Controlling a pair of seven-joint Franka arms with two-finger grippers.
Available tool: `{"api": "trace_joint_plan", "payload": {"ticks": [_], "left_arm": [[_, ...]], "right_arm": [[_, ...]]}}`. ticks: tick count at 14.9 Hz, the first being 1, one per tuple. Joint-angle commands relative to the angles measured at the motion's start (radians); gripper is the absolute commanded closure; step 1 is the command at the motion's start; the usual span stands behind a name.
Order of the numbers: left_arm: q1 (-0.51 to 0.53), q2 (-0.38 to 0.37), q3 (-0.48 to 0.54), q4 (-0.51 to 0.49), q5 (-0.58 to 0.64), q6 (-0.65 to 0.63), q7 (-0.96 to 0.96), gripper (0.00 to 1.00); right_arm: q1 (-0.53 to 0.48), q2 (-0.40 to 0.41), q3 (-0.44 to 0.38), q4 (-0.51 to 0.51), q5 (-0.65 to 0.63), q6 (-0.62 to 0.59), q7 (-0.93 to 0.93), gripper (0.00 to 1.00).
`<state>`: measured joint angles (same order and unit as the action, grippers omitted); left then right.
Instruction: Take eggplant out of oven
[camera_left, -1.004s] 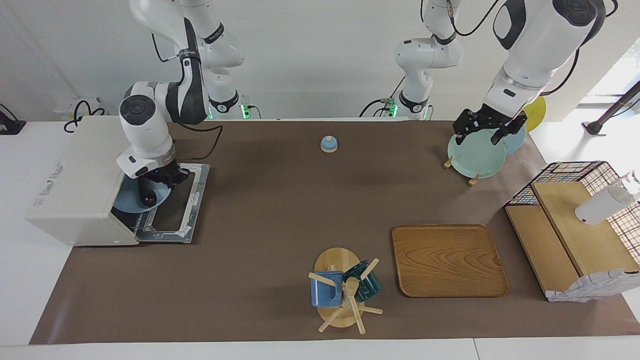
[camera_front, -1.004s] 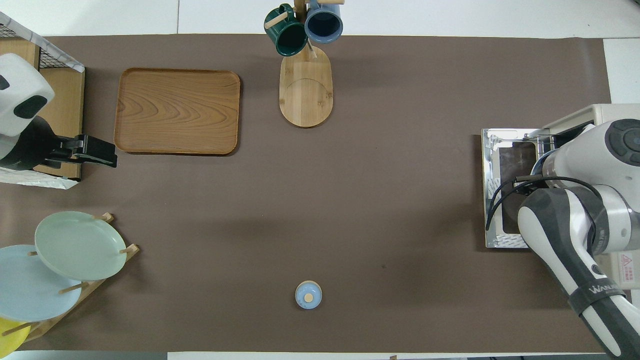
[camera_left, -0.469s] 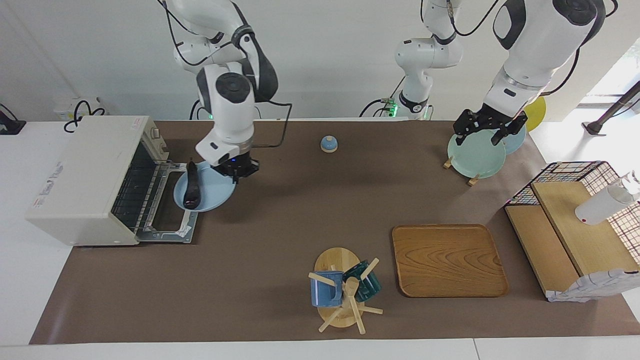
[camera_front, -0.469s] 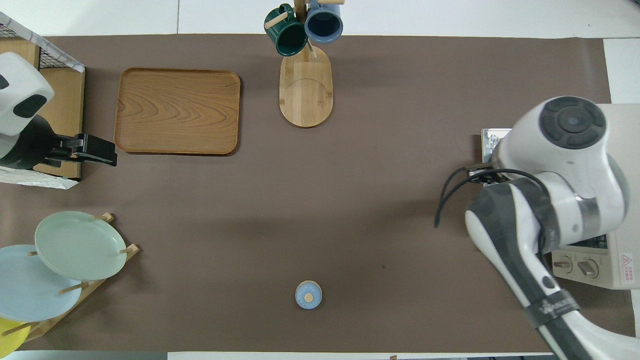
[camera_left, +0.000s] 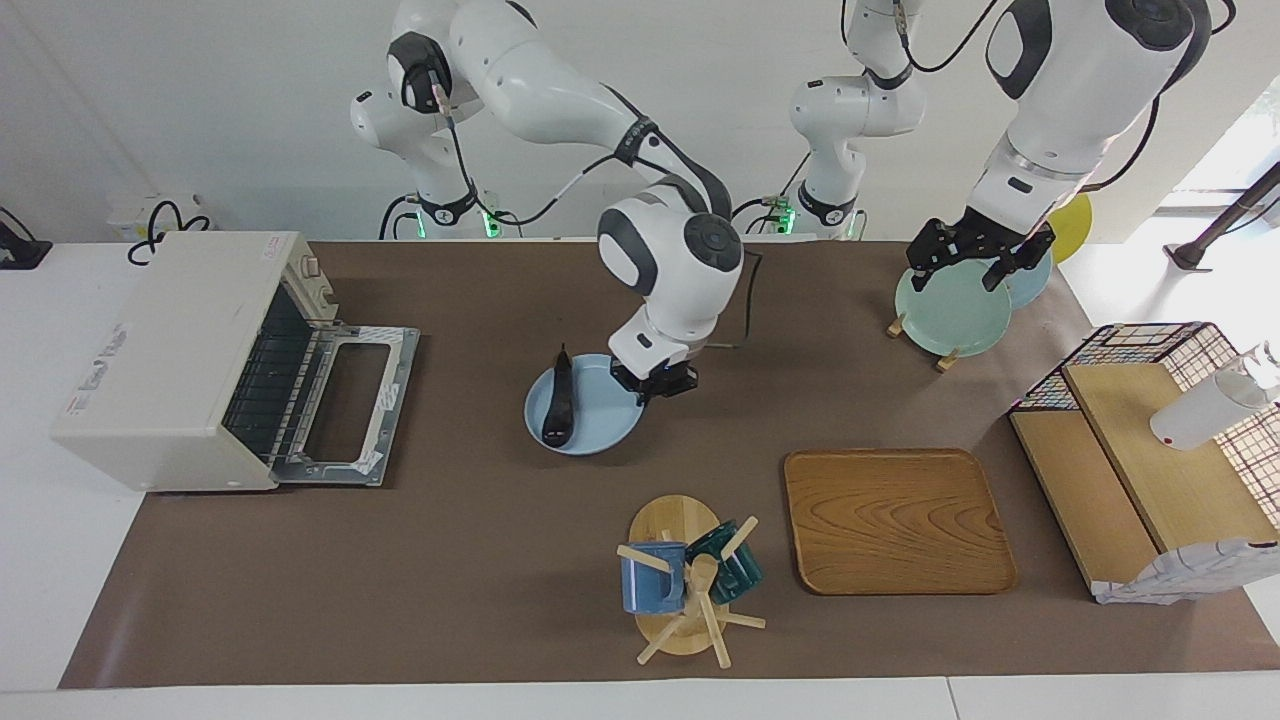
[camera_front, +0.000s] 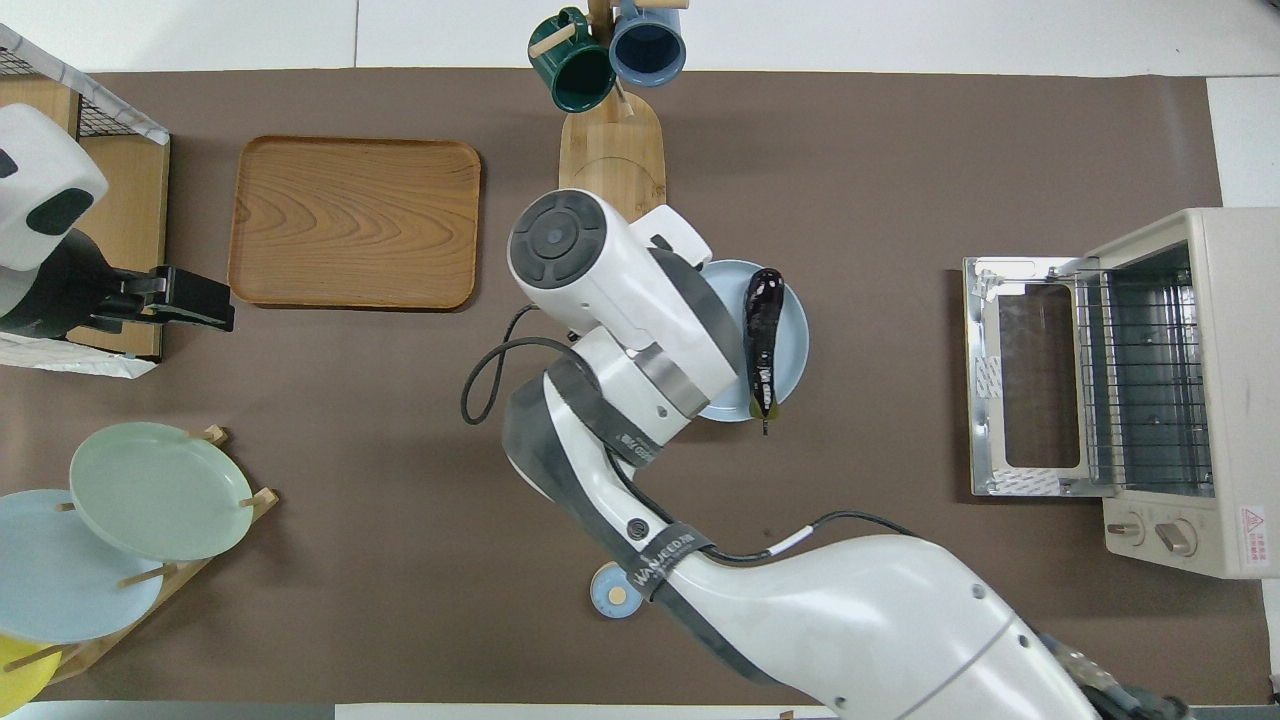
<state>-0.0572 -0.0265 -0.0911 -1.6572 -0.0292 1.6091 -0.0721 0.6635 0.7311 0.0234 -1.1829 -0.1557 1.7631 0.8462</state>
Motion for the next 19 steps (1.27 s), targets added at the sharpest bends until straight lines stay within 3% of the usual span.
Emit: {"api": "trace_joint_plan", "payload": {"ticks": [1, 6, 7, 8, 9, 10, 12, 16, 17, 19], "left_arm": [[0.010, -0.010, -0.004, -0.019, 0.009, 0.028, 0.006, 0.00], [0.010, -0.010, -0.006, -0.021, 0.009, 0.042, 0.006, 0.00], [0.010, -0.010, -0.006, -0.021, 0.009, 0.042, 0.006, 0.00], [0.010, -0.010, -0.006, -0.023, 0.009, 0.042, 0.006, 0.00], [0.010, -0.010, -0.006, -0.023, 0.008, 0.042, 0.006, 0.00], [0.010, -0.010, -0.004, -0.023, 0.006, 0.042, 0.005, 0.00], [0.011, -0.010, -0.004, -0.024, 0.006, 0.043, 0.000, 0.00], [0.008, -0.009, -0.006, -0.029, 0.005, 0.066, -0.009, 0.00], [0.000, -0.007, -0.006, -0.032, 0.005, 0.069, -0.018, 0.00], [-0.012, -0.006, -0.010, -0.053, 0.005, 0.097, -0.055, 0.00]], "right_arm": [[0.082, 0.180, 0.001, 0.221, 0.008, -0.042, 0.108, 1.00], [0.082, 0.171, 0.010, 0.218, 0.028, 0.042, 0.139, 1.00], [0.076, 0.165, 0.024, 0.218, 0.053, 0.061, 0.140, 0.89], [0.068, 0.150, 0.026, 0.217, 0.060, 0.076, 0.140, 0.61], [0.067, 0.134, 0.026, 0.213, 0.062, 0.091, 0.140, 0.46], [0.068, 0.117, 0.024, 0.212, 0.056, 0.093, 0.139, 0.45], [0.045, 0.064, 0.020, 0.195, 0.045, 0.069, 0.110, 0.50], [-0.011, -0.065, 0.015, 0.045, -0.083, -0.098, 0.019, 0.89], [-0.016, -0.100, 0.013, -0.027, -0.116, -0.125, -0.011, 0.98], [-0.085, -0.198, 0.013, -0.204, -0.139, -0.122, -0.067, 1.00]]}}
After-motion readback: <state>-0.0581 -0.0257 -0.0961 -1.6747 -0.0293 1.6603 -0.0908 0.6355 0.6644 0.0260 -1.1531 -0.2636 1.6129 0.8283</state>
